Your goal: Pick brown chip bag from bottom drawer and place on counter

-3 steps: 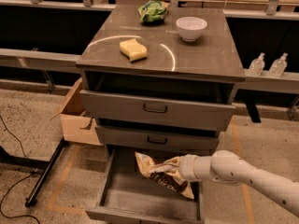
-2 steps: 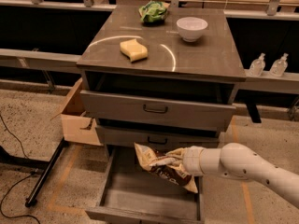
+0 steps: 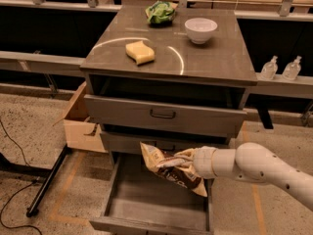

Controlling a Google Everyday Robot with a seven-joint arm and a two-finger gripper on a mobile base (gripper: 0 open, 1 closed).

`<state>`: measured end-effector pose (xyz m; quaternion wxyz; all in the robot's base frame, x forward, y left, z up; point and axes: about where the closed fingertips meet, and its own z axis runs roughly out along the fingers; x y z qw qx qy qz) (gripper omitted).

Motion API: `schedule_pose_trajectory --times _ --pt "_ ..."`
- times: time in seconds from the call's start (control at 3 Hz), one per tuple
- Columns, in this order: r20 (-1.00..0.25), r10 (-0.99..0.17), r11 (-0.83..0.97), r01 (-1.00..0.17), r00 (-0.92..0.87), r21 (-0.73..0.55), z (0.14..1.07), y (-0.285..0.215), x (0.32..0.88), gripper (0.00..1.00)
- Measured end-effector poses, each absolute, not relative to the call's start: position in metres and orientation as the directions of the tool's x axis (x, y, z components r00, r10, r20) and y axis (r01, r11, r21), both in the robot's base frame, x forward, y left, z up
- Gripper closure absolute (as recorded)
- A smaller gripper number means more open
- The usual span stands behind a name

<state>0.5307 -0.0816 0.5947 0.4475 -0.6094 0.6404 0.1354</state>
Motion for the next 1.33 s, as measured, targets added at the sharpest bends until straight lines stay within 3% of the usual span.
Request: schedule_pose_trajectory --times 1.0,1.33 --pt "-0.684 -0.698 0.243 -0.827 0.214 -0.507 0.776 -0.077 0.561 1.0" --pt "-0.684 -0.698 0.243 -0.827 0.214 -0.507 0.776 -0.077 0.561 1.0"
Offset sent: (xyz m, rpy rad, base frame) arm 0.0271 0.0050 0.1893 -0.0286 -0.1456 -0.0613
